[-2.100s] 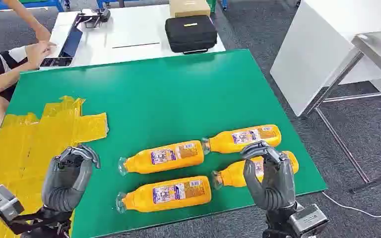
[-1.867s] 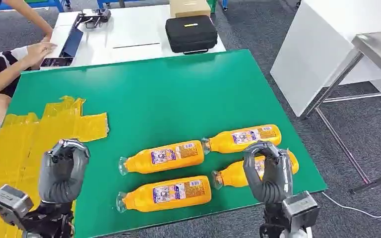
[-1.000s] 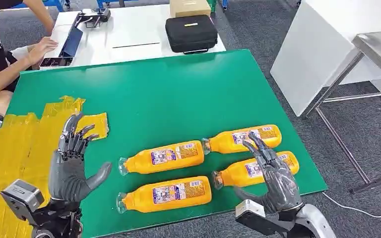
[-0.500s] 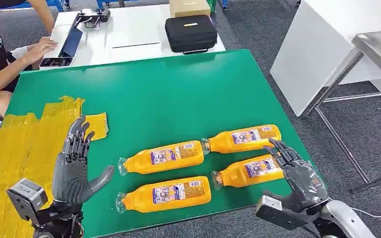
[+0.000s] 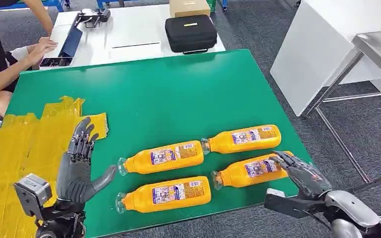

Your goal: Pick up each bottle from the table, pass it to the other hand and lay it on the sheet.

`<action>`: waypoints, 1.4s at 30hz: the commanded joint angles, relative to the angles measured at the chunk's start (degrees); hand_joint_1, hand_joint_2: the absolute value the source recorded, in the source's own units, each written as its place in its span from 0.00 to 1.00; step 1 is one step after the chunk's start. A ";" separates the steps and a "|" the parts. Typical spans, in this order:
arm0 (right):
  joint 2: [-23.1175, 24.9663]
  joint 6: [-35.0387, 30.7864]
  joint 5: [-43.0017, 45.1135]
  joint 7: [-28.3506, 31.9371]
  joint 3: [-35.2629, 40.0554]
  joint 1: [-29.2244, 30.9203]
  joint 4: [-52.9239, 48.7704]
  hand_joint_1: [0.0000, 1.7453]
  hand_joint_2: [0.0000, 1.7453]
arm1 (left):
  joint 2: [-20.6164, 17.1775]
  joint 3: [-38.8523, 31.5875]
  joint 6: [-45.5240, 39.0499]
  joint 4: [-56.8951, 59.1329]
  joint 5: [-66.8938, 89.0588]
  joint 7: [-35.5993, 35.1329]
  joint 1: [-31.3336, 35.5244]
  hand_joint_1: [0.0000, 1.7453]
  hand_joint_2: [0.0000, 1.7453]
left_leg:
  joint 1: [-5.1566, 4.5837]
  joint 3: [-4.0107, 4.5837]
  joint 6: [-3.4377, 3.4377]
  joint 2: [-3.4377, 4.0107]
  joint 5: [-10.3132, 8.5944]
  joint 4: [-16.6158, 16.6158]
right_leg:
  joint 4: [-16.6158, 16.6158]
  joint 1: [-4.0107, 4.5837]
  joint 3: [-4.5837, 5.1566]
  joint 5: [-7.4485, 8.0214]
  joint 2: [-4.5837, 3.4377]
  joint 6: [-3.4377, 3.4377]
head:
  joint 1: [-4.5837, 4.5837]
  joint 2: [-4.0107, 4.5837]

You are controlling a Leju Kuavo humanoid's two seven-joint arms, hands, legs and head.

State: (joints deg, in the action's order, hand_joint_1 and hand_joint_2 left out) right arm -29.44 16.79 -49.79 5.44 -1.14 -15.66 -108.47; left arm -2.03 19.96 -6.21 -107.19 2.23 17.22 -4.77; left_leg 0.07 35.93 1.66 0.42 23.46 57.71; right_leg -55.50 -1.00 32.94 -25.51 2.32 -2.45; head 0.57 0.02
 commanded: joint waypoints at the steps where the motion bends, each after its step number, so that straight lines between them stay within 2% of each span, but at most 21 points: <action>1: -1.16 0.81 -0.01 -0.39 4.62 4.66 8.65 0.00 1.00 | 0.51 -0.51 0.06 3.78 0.02 -0.40 0.98 0.00 1.00 | 0.02 -0.40 -0.08 0.03 0.10 -0.12 | 0.17 0.00 -0.41 -0.08 -0.22 0.12 | 0.00 0.00; 4: -1.41 0.37 -0.21 -0.45 6.20 6.90 11.17 0.00 1.00 | 0.37 -0.20 0.08 4.49 0.07 -0.60 1.18 0.00 1.00 | 0.03 -0.53 -0.10 0.07 0.14 -0.16 | 0.23 0.01 -0.55 -0.10 -0.29 0.14 | 0.00 0.00; 6: -1.25 -0.13 -0.42 -0.47 7.11 7.64 12.03 0.00 1.00 | 0.34 0.08 0.05 4.89 0.07 -0.72 1.21 0.00 1.00 | 0.04 -0.27 -0.06 0.09 0.05 -0.10 | 0.16 0.03 -0.27 0.00 -0.22 0.08 | 0.00 -0.02; 8: -1.25 -0.13 -0.42 -0.47 7.11 7.64 12.03 0.00 1.00 | 0.34 0.08 0.05 4.89 0.07 -0.72 1.21 0.00 1.00 | 0.04 -0.53 -0.10 0.08 0.12 -0.17 | 0.24 0.02 -0.55 -0.07 -0.31 0.14 | 0.00 0.00; 10: -1.29 -0.45 -0.65 -0.58 7.50 7.76 12.34 0.00 1.00 | 0.30 0.22 0.04 5.06 0.07 -0.81 1.25 0.00 1.00 | 0.03 -0.22 -0.06 0.00 0.03 -0.09 | 0.13 0.01 -0.23 -0.02 -0.12 0.08 | 0.02 0.00; 12: -1.31 -0.89 -0.99 -0.84 8.56 8.51 13.02 0.00 1.00 | -1.47 0.71 -0.09 6.58 -0.20 -1.01 2.30 0.00 1.00 | 0.04 -0.23 -0.06 0.01 0.04 -0.10 | 0.14 0.03 -0.25 -0.02 -0.13 0.09 | 0.02 0.00; 13: -1.34 -1.02 -1.02 -0.85 8.81 8.68 13.19 0.00 1.00 | -1.56 0.63 -0.06 6.99 -0.42 -0.98 2.47 0.00 1.00 | 0.03 -0.44 -0.09 0.03 0.09 -0.15 | 0.19 0.01 -0.45 -0.07 -0.22 0.13 | 0.02 0.00; 18: -0.97 -1.97 -1.00 -0.95 9.49 8.39 13.22 0.00 1.00 | -1.84 1.55 -0.11 7.46 -0.79 -1.05 2.75 0.00 1.00 | 0.04 -0.35 -0.09 -0.01 0.06 -0.13 | 0.17 0.02 -0.38 -0.05 -0.16 0.12 | 0.00 0.00; 19: -0.64 -2.16 -1.22 -1.21 9.77 8.10 13.18 0.00 1.00 | -1.95 1.72 -0.11 7.64 -0.83 -1.09 2.68 0.00 1.00 | 0.04 -0.74 -0.15 -0.03 0.18 -0.20 | 0.26 0.00 -0.78 -0.17 -0.28 0.21 | 0.02 0.00; 20: -0.52 -2.40 -1.67 -1.53 10.16 8.05 13.36 0.00 1.00 | -2.14 2.00 -0.12 7.96 -0.95 -1.21 2.77 0.00 1.00 | 0.04 -0.39 -0.09 -0.03 0.07 -0.15 | 0.19 0.02 -0.43 -0.07 -0.15 0.12 | 0.00 0.00; 23: -0.14 -2.86 -2.33 -1.54 11.49 9.28 15.02 0.00 1.00 | -2.45 2.35 -0.29 8.64 -1.21 -1.59 2.94 0.00 1.00 | 0.04 -0.54 -0.11 0.01 0.12 -0.19 | 0.23 0.02 -0.57 -0.10 -0.22 0.15 | 0.00 0.00; 25: -0.01 -2.99 -2.57 -1.42 12.10 9.85 15.72 0.00 1.00 | -2.56 2.43 -0.39 8.69 -1.29 -1.68 2.94 0.00 1.00 | 0.06 -0.25 -0.07 0.06 0.04 -0.11 | 0.16 0.04 -0.27 0.00 -0.18 0.09 | 0.00 0.00; 28: 0.18 -3.05 -2.66 -1.41 12.45 10.28 16.12 0.00 1.00 | -2.64 2.42 -0.43 8.66 -1.29 -1.68 2.91 0.00 1.00 | 0.04 -0.44 -0.11 0.07 0.09 -0.15 | 0.19 0.02 -0.44 -0.06 -0.26 0.14 | 0.02 0.00; 29: -0.05 -3.33 -3.03 -1.45 13.00 10.58 16.53 0.00 1.00 | -2.66 2.39 -0.62 8.43 -1.42 -1.83 2.81 0.00 1.00 | 0.04 -0.28 -0.08 0.02 0.04 -0.11 | 0.15 0.02 -0.29 -0.03 -0.16 0.11 | 0.00 0.00; 31: -0.03 -3.51 -4.42 -2.08 14.18 11.77 17.66 0.00 1.00 | -2.52 1.88 -1.06 8.11 -1.47 -2.49 2.11 0.00 1.00 | 0.03 -0.57 -0.12 0.02 0.13 -0.17 | 0.21 0.01 -0.59 -0.12 -0.26 0.17 | 0.02 0.00; 32: 0.05 -3.37 -4.78 -2.17 14.65 12.49 18.37 0.00 1.00 | -2.50 1.71 -1.13 7.95 -1.36 -2.73 1.83 0.00 1.00 | 0.05 -0.30 -0.08 0.10 0.07 -0.11 | 0.16 0.04 -0.30 -0.01 -0.24 0.10 | 0.00 0.00; 34: 0.06 -3.09 -6.14 -2.85 15.50 13.56 19.53 0.00 1.00 | -2.49 1.48 -1.20 7.67 -1.19 -2.92 1.39 0.00 1.00 | 0.05 -0.73 -0.14 0.16 0.19 -0.21 | 0.28 0.01 -0.72 -0.12 -0.45 0.20 | 0.00 0.00; 35: 0.01 -3.12 -7.73 -3.68 16.33 14.29 20.53 0.00 1.00 | -2.41 1.19 -1.23 7.43 -1.12 -3.16 1.04 0.00 1.00 | 0.03 -0.50 -0.10 0.15 0.12 -0.16 | 0.21 0.01 -0.49 -0.06 -0.36 0.14 | 0.02 0.00; 39: 0.07 -5.44 -9.58 -3.42 17.33 15.37 22.80 0.00 1.00 | -2.11 0.32 -0.84 7.38 -0.55 -3.72 0.33 0.00 1.00 | 0.05 -0.59 -0.12 0.09 0.14 -0.17 | 0.23 0.02 -0.61 -0.10 -0.33 0.16 | 0.00 0.00; 42: 0.07 -5.44 -9.58 -3.42 17.33 15.37 22.80 0.00 1.00 | -2.11 0.32 -0.84 7.38 -0.55 -3.72 0.33 0.00 1.00 | 0.03 -0.33 -0.07 0.01 0.06 -0.12 | 0.15 0.01 -0.36 -0.05 -0.17 0.10 | 0.02 0.00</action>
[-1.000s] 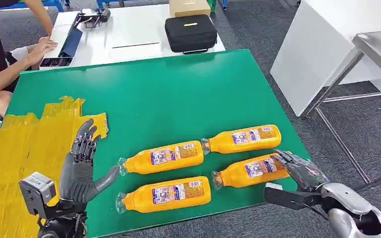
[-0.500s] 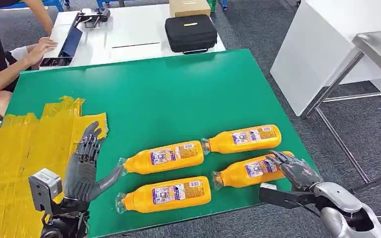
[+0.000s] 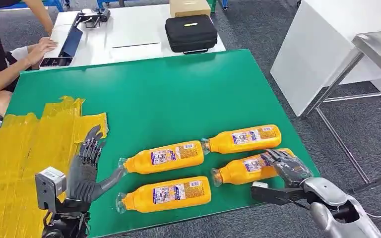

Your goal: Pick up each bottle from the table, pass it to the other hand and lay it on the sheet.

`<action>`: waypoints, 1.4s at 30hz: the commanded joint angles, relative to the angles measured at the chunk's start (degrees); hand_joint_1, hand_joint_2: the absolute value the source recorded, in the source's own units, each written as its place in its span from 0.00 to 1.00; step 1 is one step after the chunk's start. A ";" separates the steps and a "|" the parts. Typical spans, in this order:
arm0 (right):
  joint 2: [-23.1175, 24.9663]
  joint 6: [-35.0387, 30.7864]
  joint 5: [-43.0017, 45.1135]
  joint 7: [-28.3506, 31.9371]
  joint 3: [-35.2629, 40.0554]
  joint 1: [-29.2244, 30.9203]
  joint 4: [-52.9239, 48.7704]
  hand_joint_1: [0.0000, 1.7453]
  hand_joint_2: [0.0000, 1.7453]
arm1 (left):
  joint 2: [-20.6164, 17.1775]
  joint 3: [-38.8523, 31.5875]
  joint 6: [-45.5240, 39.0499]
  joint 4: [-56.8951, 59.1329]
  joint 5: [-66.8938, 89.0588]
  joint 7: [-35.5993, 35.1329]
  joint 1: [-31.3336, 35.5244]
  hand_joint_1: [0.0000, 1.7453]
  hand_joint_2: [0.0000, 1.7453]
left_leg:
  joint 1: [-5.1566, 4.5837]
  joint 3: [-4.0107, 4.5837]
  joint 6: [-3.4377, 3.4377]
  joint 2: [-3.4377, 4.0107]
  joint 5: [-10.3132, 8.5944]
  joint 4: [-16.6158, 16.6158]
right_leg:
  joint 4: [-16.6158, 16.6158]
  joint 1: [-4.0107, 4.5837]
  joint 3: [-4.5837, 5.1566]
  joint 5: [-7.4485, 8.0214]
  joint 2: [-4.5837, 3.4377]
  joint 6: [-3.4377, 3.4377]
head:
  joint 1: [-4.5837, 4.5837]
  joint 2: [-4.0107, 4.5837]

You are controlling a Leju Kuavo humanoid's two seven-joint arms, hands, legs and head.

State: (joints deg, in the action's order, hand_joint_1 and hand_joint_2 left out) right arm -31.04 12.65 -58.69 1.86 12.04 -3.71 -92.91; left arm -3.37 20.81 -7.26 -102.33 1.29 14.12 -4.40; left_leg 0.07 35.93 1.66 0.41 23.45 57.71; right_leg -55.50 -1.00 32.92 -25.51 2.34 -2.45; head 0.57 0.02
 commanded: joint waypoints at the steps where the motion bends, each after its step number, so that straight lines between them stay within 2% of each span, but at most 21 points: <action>1: 1.67 -1.30 -0.68 0.17 4.15 3.41 7.24 0.00 1.00 | -0.77 -0.53 0.21 2.52 0.39 -0.62 -0.04 0.00 1.00 | 0.06 -0.40 -0.09 0.06 0.11 -0.12 | 0.19 0.04 -0.42 -0.07 -0.25 0.13 | -0.02 -0.02; 6: 1.76 -2.68 -1.16 0.57 4.07 4.96 6.32 0.00 1.00 | -0.59 -1.10 0.36 2.63 0.59 -0.64 -0.40 0.00 1.00 | 0.02 -0.46 -0.10 0.10 0.13 -0.13 | 0.17 0.00 -0.46 -0.09 -0.31 0.14 | 0.00 0.00; 7: 2.12 -2.84 -1.79 0.36 3.84 5.21 5.57 0.00 1.00 | -0.73 -0.97 0.29 2.86 0.57 -0.64 -0.51 0.00 1.00 | 0.02 -0.25 -0.07 0.12 0.07 -0.09 | 0.11 0.01 -0.24 -0.02 -0.25 0.10 | 0.02 -0.02; 11: 2.41 -2.57 -2.64 -0.03 3.61 5.16 4.54 0.00 1.00 | -0.98 -0.67 0.19 3.25 0.55 -0.60 -0.63 0.00 1.00 | 0.02 -0.48 -0.12 0.11 0.13 -0.14 | 0.16 0.00 -0.47 -0.09 -0.34 0.16 | 0.00 0.00; 13: 2.41 -2.57 -2.64 -0.03 3.61 5.16 4.54 0.00 1.00 | -0.98 -0.67 0.19 3.25 0.55 -0.60 -0.63 0.00 1.00 | 0.01 -0.18 -0.06 0.07 0.03 -0.08 | 0.09 0.00 -0.17 -0.02 -0.17 0.08 | 0.02 0.00; 18: 1.60 -2.18 -3.26 0.11 3.22 4.50 4.74 0.00 1.00 | -0.80 -0.33 0.11 4.64 0.49 -0.59 0.04 0.00 1.00 | 0.01 -0.42 -0.09 0.05 0.12 -0.12 | 0.14 -0.01 -0.43 -0.10 -0.24 0.13 | 0.00 0.00; 21: 0.34 0.34 -2.08 0.29 3.65 4.32 5.76 0.00 1.00 | -0.48 0.05 0.27 5.88 0.08 -0.60 0.98 0.00 1.00 | 0.01 -0.23 -0.06 0.00 0.05 -0.08 | 0.10 0.00 -0.25 -0.04 -0.13 0.09 | 0.00 0.00; 22: -0.03 1.69 -1.49 0.04 3.93 4.38 6.06 0.00 1.00 | -0.46 0.23 0.27 6.18 -0.02 -0.61 1.22 0.00 1.00 | 0.01 -0.67 -0.14 -0.03 0.19 -0.15 | 0.19 -0.02 -0.71 -0.19 -0.28 0.20 | 0.02 0.00; 23: -0.40 2.56 -0.96 -0.10 4.25 4.46 6.29 0.00 1.00 | -0.48 0.40 0.24 6.41 -0.14 -0.63 1.38 0.00 1.00 | 0.00 -0.23 -0.06 -0.03 0.03 -0.10 | 0.11 -0.02 -0.25 -0.04 -0.10 0.08 | 0.00 0.00; 27: -0.40 2.56 -0.96 -0.10 4.25 4.46 6.29 0.00 1.00 | -0.48 0.40 0.24 6.41 -0.14 -0.63 1.38 0.00 1.00 | 0.00 -0.20 -0.06 0.00 0.03 -0.09 | 0.11 -0.01 -0.22 -0.03 -0.13 0.08 | 0.00 0.00; 29: -0.57 2.95 -0.71 -0.17 4.50 4.57 6.42 0.00 1.00 | -0.51 0.45 0.22 6.41 -0.20 -0.65 1.40 0.00 1.00 | 0.02 -0.48 -0.11 0.00 0.12 -0.13 | 0.17 0.00 -0.50 -0.12 -0.23 0.15 | 0.00 0.00; 33: -2.65 9.68 4.24 -1.92 6.75 5.04 8.10 0.00 1.00 | -0.75 0.96 -0.25 6.88 -0.84 -0.75 1.92 0.00 1.00 | 0.01 -0.41 -0.08 -0.02 0.10 -0.11 | 0.15 -0.01 -0.43 -0.10 -0.18 0.13 | 0.02 0.00; 36: -4.12 11.80 6.53 -1.85 8.63 4.74 9.92 0.00 1.00 | -0.89 0.91 -0.57 6.98 -1.07 -0.77 1.70 0.00 1.00 | 0.03 -0.27 -0.05 -0.04 0.05 -0.09 | 0.15 0.02 -0.31 -0.04 -0.09 0.08 | 0.02 0.00; 37: -4.62 12.15 8.00 -1.43 9.34 4.64 10.80 0.02 1.00 | 0.25 0.33 -0.76 6.31 -1.18 -0.78 0.82 0.00 1.00 | 0.03 -0.70 -0.12 -0.08 0.18 -0.18 | 0.26 0.00 -0.77 -0.18 -0.21 0.17 | 0.00 0.00; 38: -4.70 12.38 8.48 -1.14 9.50 4.56 11.15 0.10 1.00 | 0.51 0.52 -0.66 5.88 -1.08 -0.87 0.48 0.00 1.00 | 0.03 -0.30 -0.06 -0.06 0.05 -0.10 | 0.17 0.02 -0.35 -0.05 -0.08 0.09 | -0.02 0.00; 39: -4.85 12.51 9.20 -0.80 9.97 4.50 11.74 0.48 1.00 | 0.96 0.68 -0.86 5.10 -0.92 -0.91 -0.10 0.00 1.00 | 0.03 -0.48 -0.08 -0.03 0.12 -0.13 | 0.21 0.01 -0.53 -0.11 -0.18 0.12 | 0.04 0.00; 40: -4.70 12.60 10.04 -0.47 10.60 4.34 12.24 0.80 1.00 | 1.26 0.86 -0.88 4.72 -0.62 -1.07 -0.23 0.00 1.00 | 0.06 -0.31 -0.05 -0.02 0.08 -0.08 | 0.18 0.05 -0.36 -0.05 -0.13 0.08 | 0.00 0.00; 42: -4.22 12.52 10.30 -0.41 11.31 4.21 12.72 0.84 1.00 | 1.40 0.90 -0.92 4.77 -0.48 -1.15 0.10 0.00 1.00 | 0.07 -0.38 -0.06 -0.10 0.07 -0.11 | 0.21 0.05 -0.45 -0.07 -0.05 0.09 | 0.02 0.00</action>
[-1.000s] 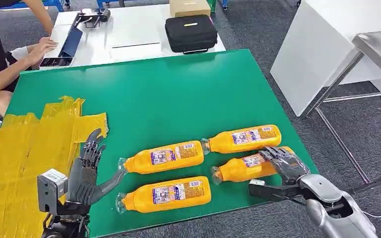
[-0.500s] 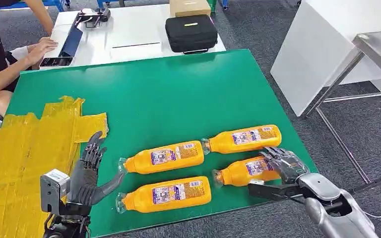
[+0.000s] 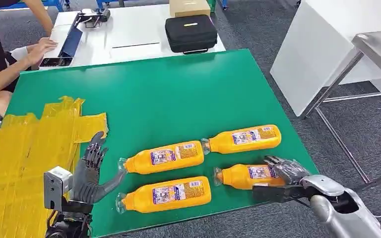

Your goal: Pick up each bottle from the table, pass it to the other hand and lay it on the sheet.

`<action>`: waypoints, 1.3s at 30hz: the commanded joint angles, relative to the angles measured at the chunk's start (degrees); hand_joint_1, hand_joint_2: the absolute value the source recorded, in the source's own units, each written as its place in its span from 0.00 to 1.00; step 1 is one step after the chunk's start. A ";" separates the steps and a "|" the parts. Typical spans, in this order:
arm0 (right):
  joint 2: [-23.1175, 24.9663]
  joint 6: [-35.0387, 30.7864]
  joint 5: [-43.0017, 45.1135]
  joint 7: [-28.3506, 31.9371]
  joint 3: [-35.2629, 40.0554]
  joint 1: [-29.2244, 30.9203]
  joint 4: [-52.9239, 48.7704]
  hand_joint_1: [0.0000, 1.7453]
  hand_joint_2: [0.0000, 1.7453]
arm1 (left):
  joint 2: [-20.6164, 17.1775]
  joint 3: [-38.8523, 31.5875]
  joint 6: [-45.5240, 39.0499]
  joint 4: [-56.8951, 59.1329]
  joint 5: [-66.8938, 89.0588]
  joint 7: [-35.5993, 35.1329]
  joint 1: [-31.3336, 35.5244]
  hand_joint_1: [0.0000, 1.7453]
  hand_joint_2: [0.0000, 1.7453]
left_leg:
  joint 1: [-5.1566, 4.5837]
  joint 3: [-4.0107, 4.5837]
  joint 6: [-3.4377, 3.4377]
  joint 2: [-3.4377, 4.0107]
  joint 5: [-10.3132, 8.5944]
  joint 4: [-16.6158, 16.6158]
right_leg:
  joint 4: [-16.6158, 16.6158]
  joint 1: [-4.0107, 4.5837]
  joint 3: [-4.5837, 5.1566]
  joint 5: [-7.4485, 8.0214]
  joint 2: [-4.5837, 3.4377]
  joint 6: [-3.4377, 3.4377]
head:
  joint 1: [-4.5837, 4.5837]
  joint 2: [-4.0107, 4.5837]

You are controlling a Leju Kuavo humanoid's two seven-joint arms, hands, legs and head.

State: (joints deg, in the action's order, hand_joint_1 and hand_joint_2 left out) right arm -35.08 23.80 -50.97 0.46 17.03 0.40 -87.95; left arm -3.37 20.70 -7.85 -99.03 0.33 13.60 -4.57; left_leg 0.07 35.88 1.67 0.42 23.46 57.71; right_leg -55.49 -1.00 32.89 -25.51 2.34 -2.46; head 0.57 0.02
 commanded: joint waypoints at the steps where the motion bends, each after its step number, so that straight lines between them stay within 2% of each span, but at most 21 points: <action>1: 0.06 1.37 2.54 0.97 6.55 0.02 7.79 0.84 1.00 | 1.39 0.95 -0.34 1.46 0.49 -0.62 0.40 0.00 1.00 | 0.07 -0.48 -0.09 -0.16 0.09 -0.16 | 0.26 0.05 -0.59 -0.10 -0.05 0.13 | 0.00 -0.02; 4: 0.22 1.36 2.54 0.97 6.64 0.24 7.79 0.84 1.00 | 1.31 0.79 -0.35 1.54 0.49 -0.62 0.54 0.00 1.00 | 0.08 -0.43 -0.08 -0.16 0.05 -0.12 | 0.22 0.06 -0.50 -0.07 -0.02 0.12 | -0.02 0.00; 7: 0.41 1.41 2.72 1.05 7.29 0.91 8.64 0.92 1.00 | 1.66 0.41 -0.43 1.63 0.52 -0.60 0.53 0.00 1.00 | 0.08 -0.58 -0.05 -0.13 0.09 -0.11 | 0.22 0.07 -0.61 -0.06 -0.04 0.12 | 0.00 0.00; 11: 0.16 -0.36 3.19 1.93 8.49 1.73 10.08 0.90 1.00 | 1.70 0.26 -0.52 1.55 0.76 -0.57 0.76 0.00 1.00 | 0.11 -0.80 -0.08 -0.12 0.13 -0.13 | 0.27 0.09 -0.82 -0.08 -0.06 0.11 | 0.02 0.00; 12: 0.37 -2.19 2.67 2.37 8.70 1.98 10.35 0.99 1.00 | 1.73 0.02 -0.59 1.52 0.75 -0.60 0.68 0.00 1.00 | 0.12 -0.83 -0.06 -0.10 0.15 -0.08 | 0.21 0.09 -0.79 -0.09 -0.04 0.08 | -0.02 0.00; 13: 1.16 -5.06 3.05 3.92 8.35 2.33 10.41 1.00 1.00 | 1.84 -0.50 -0.78 1.38 0.81 -0.54 0.39 0.00 1.00 | 0.10 -0.96 -0.09 -0.17 0.15 -0.17 | 0.29 0.07 -0.95 -0.11 -0.04 0.12 | 0.02 0.00; 15: 4.85 -9.21 12.90 13.19 3.42 0.73 8.47 1.00 1.00 | 1.85 -1.12 -0.71 0.95 1.25 0.01 -0.26 0.00 1.00 | 0.11 -1.07 -0.10 -0.11 0.19 -0.15 | 0.28 0.08 -1.03 -0.14 -0.11 0.13 | 0.00 0.00; 16: 6.42 -10.97 14.47 14.55 1.34 0.14 7.01 1.00 1.00 | 1.93 -1.49 -0.85 0.63 1.36 0.27 -0.74 0.00 1.00 | 0.12 -1.06 -0.08 -0.07 0.20 -0.15 | 0.27 0.09 -1.05 -0.13 -0.11 0.10 | 0.00 0.00; 21: 14.39 -20.51 14.50 14.13 -7.80 -2.41 -1.95 1.00 1.00 | 2.47 -2.47 -1.71 -0.87 1.73 0.55 -2.71 0.00 1.00 | 0.09 -1.03 -0.14 0.20 0.30 -0.13 | 0.17 0.09 -1.01 -0.18 -0.44 0.13 | 0.04 0.00; 22: 18.53 -25.10 15.52 13.58 -12.12 -3.59 -4.35 1.00 1.00 | 1.09 -1.73 -1.84 -0.61 1.92 0.52 -2.53 0.00 1.00 | 0.02 -0.89 -0.11 0.15 0.28 -0.08 | 0.06 0.02 -0.85 -0.19 -0.31 0.07 | 0.04 0.00; 25: 23.70 -29.70 18.09 13.33 -16.45 -5.59 -10.29 1.00 1.00 | -0.69 -2.61 -2.73 1.71 -0.15 2.26 -2.21 0.00 1.00 | 0.04 -0.74 -0.10 0.02 0.22 -0.10 | 0.07 0.03 -0.74 -0.21 -0.16 0.02 | 0.02 0.00; 30: 23.52 -29.76 18.08 13.33 -16.62 -6.10 -10.93 1.00 1.00 | -0.62 -2.58 -2.72 1.77 -0.20 2.32 -2.17 0.00 1.00 | 0.12 -0.86 -0.13 -0.08 0.31 -0.09 | 0.11 0.08 -0.94 -0.39 -0.14 0.16 | 0.00 0.00; 33: 26.53 -35.43 18.21 12.35 -19.79 -8.23 -14.57 1.00 1.00 | -0.31 -1.84 -2.11 1.94 -0.19 2.14 -1.41 0.00 1.00 | 0.08 -0.74 -0.14 -0.06 0.31 -0.08 | 0.09 0.04 -0.81 -0.38 -0.13 0.17 | -0.02 -0.02; 37: 28.56 -37.81 18.92 10.36 -20.67 -9.83 -18.22 1.00 1.00 | 0.09 -0.97 -0.78 2.72 -0.05 1.91 0.31 0.00 1.00 | 0.02 -0.77 -0.13 -0.21 0.35 -0.08 | 0.05 -0.01 -0.85 -0.46 -0.01 0.21 | 0.00 0.00; 39: 30.16 -38.20 22.83 10.81 -19.80 -8.58 -17.80 1.00 1.00 | 0.26 -0.36 0.05 2.81 0.14 1.94 1.61 0.00 1.00 | 0.04 -0.75 -0.13 -0.12 0.34 -0.08 | 0.07 0.00 -0.80 -0.41 -0.09 0.20 | 0.00 0.00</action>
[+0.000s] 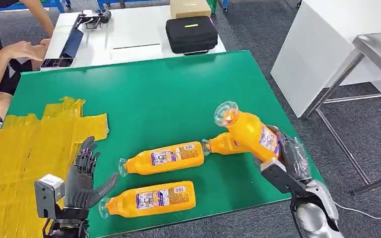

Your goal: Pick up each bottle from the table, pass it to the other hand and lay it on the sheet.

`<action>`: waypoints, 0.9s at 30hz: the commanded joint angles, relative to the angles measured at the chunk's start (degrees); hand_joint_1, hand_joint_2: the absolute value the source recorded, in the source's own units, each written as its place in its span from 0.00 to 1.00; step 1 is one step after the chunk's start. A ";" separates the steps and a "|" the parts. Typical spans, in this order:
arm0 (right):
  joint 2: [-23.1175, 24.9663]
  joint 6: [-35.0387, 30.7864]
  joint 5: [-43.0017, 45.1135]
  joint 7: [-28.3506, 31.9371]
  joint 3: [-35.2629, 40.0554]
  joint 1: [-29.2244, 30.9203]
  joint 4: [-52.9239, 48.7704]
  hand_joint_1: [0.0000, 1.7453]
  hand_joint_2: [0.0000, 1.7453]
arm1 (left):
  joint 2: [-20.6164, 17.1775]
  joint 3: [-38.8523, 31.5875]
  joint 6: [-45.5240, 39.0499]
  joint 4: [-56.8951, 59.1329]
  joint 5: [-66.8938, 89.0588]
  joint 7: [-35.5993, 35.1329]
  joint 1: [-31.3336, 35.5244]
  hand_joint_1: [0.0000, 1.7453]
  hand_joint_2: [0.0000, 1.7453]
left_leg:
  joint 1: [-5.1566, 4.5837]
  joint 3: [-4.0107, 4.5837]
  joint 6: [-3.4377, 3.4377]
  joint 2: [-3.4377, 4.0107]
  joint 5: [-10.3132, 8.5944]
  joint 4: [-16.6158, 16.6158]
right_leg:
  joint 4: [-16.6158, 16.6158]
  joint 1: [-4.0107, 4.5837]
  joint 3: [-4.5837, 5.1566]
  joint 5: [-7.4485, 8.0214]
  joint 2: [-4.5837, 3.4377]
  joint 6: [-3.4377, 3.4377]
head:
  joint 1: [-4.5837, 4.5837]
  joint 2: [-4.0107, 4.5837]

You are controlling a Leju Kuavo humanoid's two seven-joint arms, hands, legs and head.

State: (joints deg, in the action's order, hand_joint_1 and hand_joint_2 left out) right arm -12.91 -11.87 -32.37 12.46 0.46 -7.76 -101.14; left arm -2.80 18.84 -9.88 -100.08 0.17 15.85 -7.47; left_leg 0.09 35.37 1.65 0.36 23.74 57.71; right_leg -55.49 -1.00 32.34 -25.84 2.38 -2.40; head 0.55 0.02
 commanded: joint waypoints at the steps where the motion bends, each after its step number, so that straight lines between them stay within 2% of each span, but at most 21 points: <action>1: 8.91 -2.28 7.50 -0.89 -1.86 1.04 -3.42 1.00 1.00 | 1.04 1.77 3.33 2.81 0.56 -0.46 5.05 0.00 1.00 | 0.02 -0.15 -0.10 0.01 0.03 -0.05 | 0.04 0.01 -0.14 -0.03 -0.17 0.12 | 0.04 0.00; 8: 11.61 0.30 12.78 0.43 11.84 13.55 6.83 1.00 1.00 | 1.35 7.81 8.57 -2.51 2.36 -2.28 14.82 0.00 1.00 | 0.11 -0.19 -0.15 0.25 0.05 0.00 | 0.02 0.09 -0.14 0.04 -0.48 0.15 | 0.02 0.00; 14: 11.79 2.54 15.73 0.49 19.31 19.62 11.09 1.00 1.00 | 0.59 11.27 9.76 -3.00 -0.85 -2.59 18.48 0.00 1.00 | 0.08 -0.31 -0.09 0.23 -0.01 -0.03 | 0.01 0.06 -0.25 0.02 -0.43 0.16 | 0.02 0.00; 15: 11.99 2.39 15.96 0.47 20.13 20.34 11.80 1.00 1.00 | 0.52 11.76 9.69 -2.90 -1.10 -2.67 18.81 0.00 1.00 | 0.08 -0.22 -0.07 0.23 -0.03 -0.03 | -0.01 0.06 -0.18 0.05 -0.37 0.12 | 0.02 0.00; 16: 11.99 2.39 15.96 0.47 20.13 20.34 11.80 1.00 1.00 | 0.52 11.76 9.69 -2.90 -1.10 -2.67 18.81 0.00 1.00 | 0.08 -0.49 -0.14 0.26 0.07 -0.08 | 0.04 0.05 -0.44 -0.05 -0.55 0.22 | 0.02 0.00; 17: 12.01 2.65 16.73 0.98 21.50 20.98 12.01 1.00 1.00 | 0.28 12.47 9.51 -2.80 -1.39 -2.59 19.32 0.00 1.00 | 0.08 -0.26 -0.07 0.22 -0.01 -0.04 | 0.01 0.06 -0.23 0.04 -0.37 0.10 | 0.02 0.00; 23: 12.13 4.99 18.20 1.65 26.88 23.74 13.21 1.00 1.00 | 0.38 13.21 8.02 -1.83 -1.24 -2.67 20.31 0.00 1.00 | 0.07 -0.25 -0.09 0.20 0.00 -0.03 | -0.01 0.05 -0.23 0.02 -0.36 0.13 | 0.02 0.00; 27: 12.22 5.53 18.81 1.86 27.72 23.80 13.36 1.00 1.00 | 0.32 13.07 7.65 -1.64 -1.13 -2.58 20.29 0.00 1.00 | 0.06 -0.29 -0.09 0.14 -0.01 -0.06 | 0.01 0.04 -0.27 0.01 -0.32 0.15 | 0.02 0.00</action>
State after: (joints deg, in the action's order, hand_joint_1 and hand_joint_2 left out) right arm -0.98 -6.84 -14.36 13.97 22.98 11.86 -93.46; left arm -1.16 30.08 -1.75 -104.10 -1.05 13.46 10.22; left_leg 0.13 35.38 1.66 0.41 23.66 57.71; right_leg -55.54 -0.96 32.36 -25.79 2.37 -2.39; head 0.57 0.02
